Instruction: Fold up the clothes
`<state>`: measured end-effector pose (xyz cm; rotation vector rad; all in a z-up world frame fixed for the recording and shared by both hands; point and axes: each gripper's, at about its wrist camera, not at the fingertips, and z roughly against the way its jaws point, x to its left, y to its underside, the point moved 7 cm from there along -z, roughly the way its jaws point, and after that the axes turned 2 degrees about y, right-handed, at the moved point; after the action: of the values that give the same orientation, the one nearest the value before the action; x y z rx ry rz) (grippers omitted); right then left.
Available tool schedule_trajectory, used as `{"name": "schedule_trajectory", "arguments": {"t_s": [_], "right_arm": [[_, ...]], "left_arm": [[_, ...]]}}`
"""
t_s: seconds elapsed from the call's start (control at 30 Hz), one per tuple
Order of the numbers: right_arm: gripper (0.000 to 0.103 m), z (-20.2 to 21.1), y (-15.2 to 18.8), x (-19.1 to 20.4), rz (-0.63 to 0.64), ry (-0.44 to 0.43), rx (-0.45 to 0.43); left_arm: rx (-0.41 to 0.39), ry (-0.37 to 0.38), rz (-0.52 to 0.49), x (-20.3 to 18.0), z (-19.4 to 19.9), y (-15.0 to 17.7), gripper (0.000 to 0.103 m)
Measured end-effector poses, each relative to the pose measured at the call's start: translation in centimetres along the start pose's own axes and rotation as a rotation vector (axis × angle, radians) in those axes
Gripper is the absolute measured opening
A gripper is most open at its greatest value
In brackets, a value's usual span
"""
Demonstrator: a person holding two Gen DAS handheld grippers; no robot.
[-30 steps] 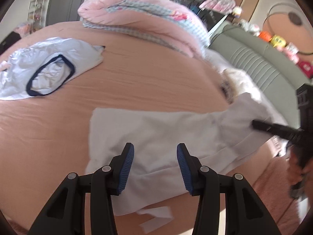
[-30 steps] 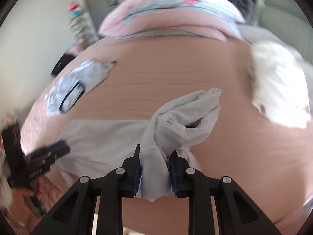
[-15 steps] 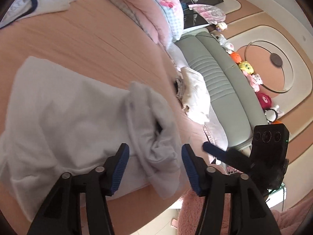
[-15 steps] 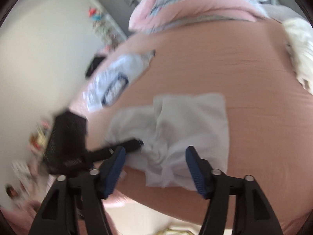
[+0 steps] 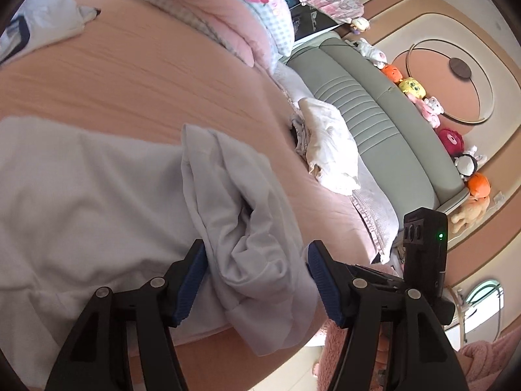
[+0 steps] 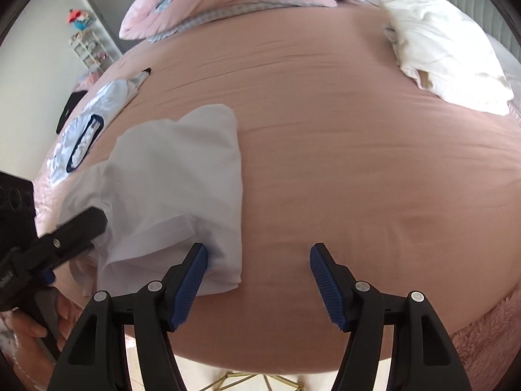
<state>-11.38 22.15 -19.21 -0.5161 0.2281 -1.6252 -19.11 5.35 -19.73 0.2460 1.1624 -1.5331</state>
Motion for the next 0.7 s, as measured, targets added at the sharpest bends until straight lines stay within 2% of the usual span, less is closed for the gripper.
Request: {"name": "schedule_trajectory", "arguments": {"t_s": [0.1,0.17,0.23,0.27,0.37,0.43,0.5,0.57,0.7], "right_arm": [[0.065,0.1,-0.5,0.8,0.015,-0.010,-0.007],[0.065,-0.4,-0.5,1.3,0.024,-0.011,0.000],[0.065,-0.6,-0.2,1.2,0.031,-0.010,0.015],[0.065,-0.8,-0.2,1.2,0.025,-0.012,0.018],[0.066,-1.0,-0.1,1.1,0.012,-0.024,0.025],[0.066,-1.0,-0.1,1.0,0.005,-0.034,0.030],[0.066,-1.1,-0.1,0.8,-0.004,-0.040,0.032],[0.066,-1.7,-0.3,1.2,-0.009,-0.044,0.033],[0.070,-2.1,-0.4,1.6,-0.008,-0.030,0.030]], "left_arm": [[-0.031,-0.042,-0.077,-0.9,0.5,-0.8,0.061],[-0.020,-0.069,-0.086,-0.8,0.3,-0.7,0.061],[0.014,-0.015,-0.057,-0.8,-0.1,-0.4,0.061],[0.032,-0.015,-0.056,-0.7,-0.4,-0.2,0.061],[0.048,-0.168,-0.090,0.4,-1.2,0.0,0.061],[0.004,-0.245,-0.072,1.4,-0.7,-0.5,0.061],[-0.032,-0.221,-0.002,1.8,-0.3,-0.7,0.061],[0.001,-0.179,0.025,1.8,-1.1,-0.2,0.061],[0.038,-0.165,-0.062,0.2,-2.3,1.0,0.059]]}}
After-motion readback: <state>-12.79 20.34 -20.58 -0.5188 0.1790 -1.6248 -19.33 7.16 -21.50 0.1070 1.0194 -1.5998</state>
